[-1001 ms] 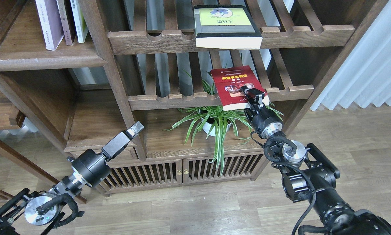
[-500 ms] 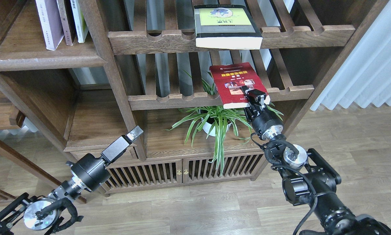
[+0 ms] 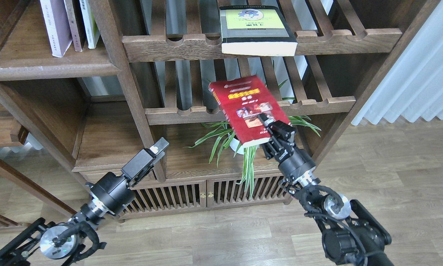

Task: Organize books on shelf
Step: 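Pull the red book off the shelf toward the left gripper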

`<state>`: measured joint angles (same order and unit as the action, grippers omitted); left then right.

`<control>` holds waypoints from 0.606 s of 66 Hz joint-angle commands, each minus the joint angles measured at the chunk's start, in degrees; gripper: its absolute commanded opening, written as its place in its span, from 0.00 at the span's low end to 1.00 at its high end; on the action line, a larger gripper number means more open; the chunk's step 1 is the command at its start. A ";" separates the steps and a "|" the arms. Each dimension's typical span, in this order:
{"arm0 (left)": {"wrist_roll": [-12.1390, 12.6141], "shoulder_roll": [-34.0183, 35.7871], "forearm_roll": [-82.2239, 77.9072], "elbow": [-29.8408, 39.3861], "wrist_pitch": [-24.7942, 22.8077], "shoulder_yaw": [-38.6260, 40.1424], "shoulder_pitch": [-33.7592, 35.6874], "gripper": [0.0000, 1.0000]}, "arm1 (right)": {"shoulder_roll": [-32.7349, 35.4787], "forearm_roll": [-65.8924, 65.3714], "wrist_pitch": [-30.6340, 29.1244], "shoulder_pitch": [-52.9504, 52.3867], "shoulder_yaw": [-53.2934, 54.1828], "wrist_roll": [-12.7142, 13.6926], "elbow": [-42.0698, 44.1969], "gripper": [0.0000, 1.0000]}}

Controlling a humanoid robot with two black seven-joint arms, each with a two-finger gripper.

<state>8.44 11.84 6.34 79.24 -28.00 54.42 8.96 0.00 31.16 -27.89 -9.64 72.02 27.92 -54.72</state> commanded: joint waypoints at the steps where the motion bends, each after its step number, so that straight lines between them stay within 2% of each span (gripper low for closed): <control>1: 0.08 -0.68 1.49 0.03 0.00 -1.77 0.00 0.98 | 0.00 -0.14 -0.11 0.50 -0.83 0.08 -0.13 0.05; 21: 0.08 -0.94 1.75 -0.05 0.00 -3.01 0.35 0.98 | 0.00 -0.40 -0.11 1.56 -3.20 0.08 -0.57 0.05; 40: 0.17 0.64 1.84 -0.05 0.00 -4.23 0.35 0.98 | 0.00 -0.40 -0.11 4.98 -7.51 0.08 -5.22 0.05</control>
<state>8.61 11.96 8.17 79.20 -28.00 50.77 9.32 0.00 30.83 -28.00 -5.91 65.79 28.00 -58.56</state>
